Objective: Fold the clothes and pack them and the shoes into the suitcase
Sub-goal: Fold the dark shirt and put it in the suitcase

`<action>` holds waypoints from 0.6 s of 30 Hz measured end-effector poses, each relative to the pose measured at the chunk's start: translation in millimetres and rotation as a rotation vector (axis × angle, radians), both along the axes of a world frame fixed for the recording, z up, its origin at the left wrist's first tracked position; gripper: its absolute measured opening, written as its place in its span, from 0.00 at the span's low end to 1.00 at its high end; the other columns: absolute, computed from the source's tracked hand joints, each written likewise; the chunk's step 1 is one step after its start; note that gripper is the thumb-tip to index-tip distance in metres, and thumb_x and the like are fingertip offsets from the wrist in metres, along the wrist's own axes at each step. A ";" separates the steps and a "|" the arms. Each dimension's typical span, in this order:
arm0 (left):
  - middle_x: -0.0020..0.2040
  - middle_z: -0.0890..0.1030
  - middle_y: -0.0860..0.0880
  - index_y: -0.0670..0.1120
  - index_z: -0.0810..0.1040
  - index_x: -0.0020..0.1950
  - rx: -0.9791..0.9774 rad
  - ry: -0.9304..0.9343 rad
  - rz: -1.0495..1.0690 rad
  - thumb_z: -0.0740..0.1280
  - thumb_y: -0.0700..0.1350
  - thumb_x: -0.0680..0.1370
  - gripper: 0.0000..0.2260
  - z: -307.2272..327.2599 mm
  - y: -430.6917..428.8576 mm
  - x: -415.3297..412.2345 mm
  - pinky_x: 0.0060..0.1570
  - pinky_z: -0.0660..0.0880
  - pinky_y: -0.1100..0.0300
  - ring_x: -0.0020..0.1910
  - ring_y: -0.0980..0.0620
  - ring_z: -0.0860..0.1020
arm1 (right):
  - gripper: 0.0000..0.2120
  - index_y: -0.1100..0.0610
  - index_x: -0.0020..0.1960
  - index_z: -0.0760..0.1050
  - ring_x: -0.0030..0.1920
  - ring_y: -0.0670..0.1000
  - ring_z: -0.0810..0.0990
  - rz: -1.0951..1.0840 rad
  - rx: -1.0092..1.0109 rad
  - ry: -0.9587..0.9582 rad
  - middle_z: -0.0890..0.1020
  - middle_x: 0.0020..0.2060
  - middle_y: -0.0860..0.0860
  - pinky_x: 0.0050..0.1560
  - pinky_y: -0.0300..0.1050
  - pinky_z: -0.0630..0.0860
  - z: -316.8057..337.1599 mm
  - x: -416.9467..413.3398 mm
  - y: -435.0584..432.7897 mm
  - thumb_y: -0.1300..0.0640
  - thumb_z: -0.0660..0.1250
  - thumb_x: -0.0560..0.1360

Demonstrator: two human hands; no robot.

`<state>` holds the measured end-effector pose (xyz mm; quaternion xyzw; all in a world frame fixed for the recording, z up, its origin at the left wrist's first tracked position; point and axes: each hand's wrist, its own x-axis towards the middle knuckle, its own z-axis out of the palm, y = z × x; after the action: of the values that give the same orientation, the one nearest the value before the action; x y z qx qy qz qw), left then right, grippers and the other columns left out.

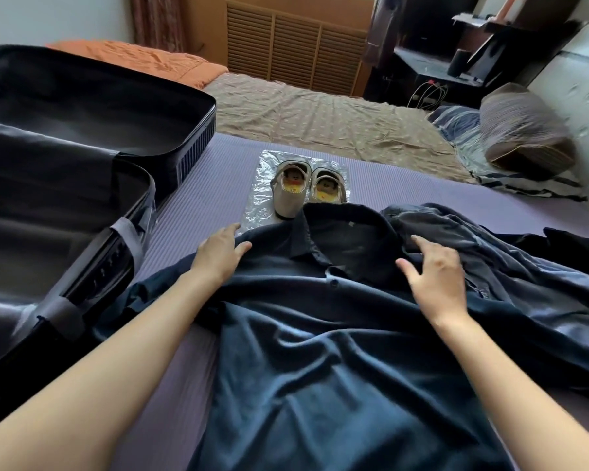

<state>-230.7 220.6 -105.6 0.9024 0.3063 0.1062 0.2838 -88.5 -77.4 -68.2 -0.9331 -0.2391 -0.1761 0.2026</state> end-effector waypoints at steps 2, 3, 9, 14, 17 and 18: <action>0.69 0.71 0.42 0.43 0.64 0.73 -0.047 -0.007 0.016 0.64 0.50 0.78 0.25 -4.5 6.6 15.5 0.67 0.63 0.50 0.67 0.42 0.69 | 0.25 0.60 0.65 0.74 0.57 0.63 0.74 -0.106 -0.099 0.052 0.81 0.54 0.60 0.60 0.56 0.67 1.7 19.4 -3.5 0.51 0.72 0.72; 0.67 0.73 0.42 0.43 0.65 0.72 -0.073 -0.014 0.032 0.66 0.50 0.77 0.25 -6.6 9.8 21.5 0.67 0.64 0.49 0.66 0.42 0.70 | 0.26 0.59 0.65 0.74 0.56 0.62 0.74 -0.134 -0.137 0.079 0.81 0.53 0.59 0.60 0.55 0.67 1.9 25.2 -2.4 0.48 0.72 0.71; 0.54 0.81 0.42 0.44 0.80 0.57 -0.014 -0.058 0.063 0.70 0.51 0.74 0.16 -14.6 18.7 32.4 0.57 0.69 0.53 0.58 0.42 0.75 | 0.10 0.55 0.50 0.83 0.52 0.61 0.74 -0.125 -0.119 0.002 0.83 0.46 0.59 0.57 0.52 0.64 -5.2 24.4 17.9 0.51 0.71 0.72; 0.51 0.81 0.43 0.42 0.79 0.53 -0.097 -0.393 0.164 0.68 0.46 0.76 0.10 14.7 29.5 23.4 0.51 0.69 0.56 0.52 0.44 0.77 | 0.05 0.57 0.46 0.82 0.46 0.61 0.74 -0.045 0.116 -0.270 0.83 0.40 0.56 0.50 0.51 0.64 17.1 35.2 40.1 0.56 0.70 0.73; 0.54 0.80 0.42 0.44 0.74 0.54 -0.075 -0.509 0.255 0.67 0.43 0.76 0.08 33.3 47.5 24.8 0.55 0.70 0.54 0.54 0.43 0.77 | 0.08 0.56 0.50 0.81 0.52 0.61 0.73 -0.076 0.183 -0.311 0.82 0.44 0.58 0.52 0.50 0.61 46.7 51.8 65.9 0.55 0.67 0.75; 0.54 0.79 0.41 0.45 0.72 0.53 -0.093 -0.555 0.276 0.67 0.41 0.76 0.08 39.2 54.6 26.9 0.55 0.69 0.57 0.54 0.43 0.77 | 0.08 0.55 0.51 0.81 0.54 0.61 0.73 -0.070 0.193 -0.324 0.82 0.46 0.58 0.53 0.49 0.60 54.8 60.4 75.4 0.54 0.67 0.75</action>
<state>-203.8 275.1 -66.4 0.7750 0.3412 0.3719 0.3804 -28.1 -2.1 -13.4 -0.8766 -0.2181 -0.3531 0.2435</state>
